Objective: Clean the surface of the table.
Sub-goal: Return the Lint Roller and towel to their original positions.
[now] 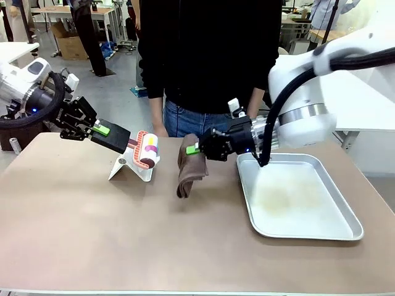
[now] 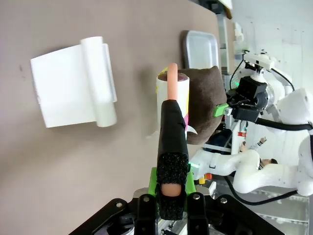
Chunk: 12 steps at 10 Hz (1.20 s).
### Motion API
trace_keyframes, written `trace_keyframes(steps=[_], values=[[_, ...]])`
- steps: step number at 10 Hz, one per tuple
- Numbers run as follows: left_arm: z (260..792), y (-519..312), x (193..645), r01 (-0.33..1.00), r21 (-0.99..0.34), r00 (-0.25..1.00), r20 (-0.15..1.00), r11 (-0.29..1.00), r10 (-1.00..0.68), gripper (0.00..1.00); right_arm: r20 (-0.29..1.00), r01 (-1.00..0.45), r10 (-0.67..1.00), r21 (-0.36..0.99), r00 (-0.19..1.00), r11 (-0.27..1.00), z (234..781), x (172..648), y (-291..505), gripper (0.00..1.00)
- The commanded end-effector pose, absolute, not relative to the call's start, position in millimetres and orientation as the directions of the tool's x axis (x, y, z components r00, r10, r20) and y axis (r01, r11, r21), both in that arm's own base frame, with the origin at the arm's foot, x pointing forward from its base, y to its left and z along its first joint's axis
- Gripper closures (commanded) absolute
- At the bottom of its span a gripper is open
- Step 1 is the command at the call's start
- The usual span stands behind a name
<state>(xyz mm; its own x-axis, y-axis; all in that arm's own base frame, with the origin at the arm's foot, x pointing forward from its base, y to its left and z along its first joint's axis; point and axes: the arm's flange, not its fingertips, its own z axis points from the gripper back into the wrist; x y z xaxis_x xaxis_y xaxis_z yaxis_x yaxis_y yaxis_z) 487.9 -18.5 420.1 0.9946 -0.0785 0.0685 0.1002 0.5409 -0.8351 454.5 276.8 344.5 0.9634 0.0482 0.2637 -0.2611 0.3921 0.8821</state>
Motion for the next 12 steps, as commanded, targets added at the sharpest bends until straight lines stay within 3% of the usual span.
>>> trace_keyframes(steps=[1, 4, 6, 12], values=[[422.1, -20.8, 498.9, 0.091, -0.813, 0.996, 0.06, 0.575, -0.074, 0.78, 0.194, -0.229, 0.121, 0.817, 0.973, 0.53, 336.5, 466.5, 285.4, 0.93], [410.6, -27.1, 505.8, 0.111, -0.802, 0.993, 0.062, 0.588, -0.102, 0.78, 0.13, -0.162, 0.097, 0.741, 0.987, 0.652, 321.9, 469.1, 275.6, 0.93], [408.4, -30.2, 508.5, 0.106, -0.788, 0.994, 0.06, 0.607, -0.096, 0.78, 0.166, -0.156, 0.059, 0.67, 0.984, 0.726, 327.5, 470.9, 264.6, 0.93], [397.9, -44.0, 515.0, 0.105, -0.738, 0.994, 0.063, 0.667, -0.087, 0.78, 0.161, -0.147, 0.065, 0.571, 0.985, 0.808, 325.1, 470.6, 245.2, 0.93]])
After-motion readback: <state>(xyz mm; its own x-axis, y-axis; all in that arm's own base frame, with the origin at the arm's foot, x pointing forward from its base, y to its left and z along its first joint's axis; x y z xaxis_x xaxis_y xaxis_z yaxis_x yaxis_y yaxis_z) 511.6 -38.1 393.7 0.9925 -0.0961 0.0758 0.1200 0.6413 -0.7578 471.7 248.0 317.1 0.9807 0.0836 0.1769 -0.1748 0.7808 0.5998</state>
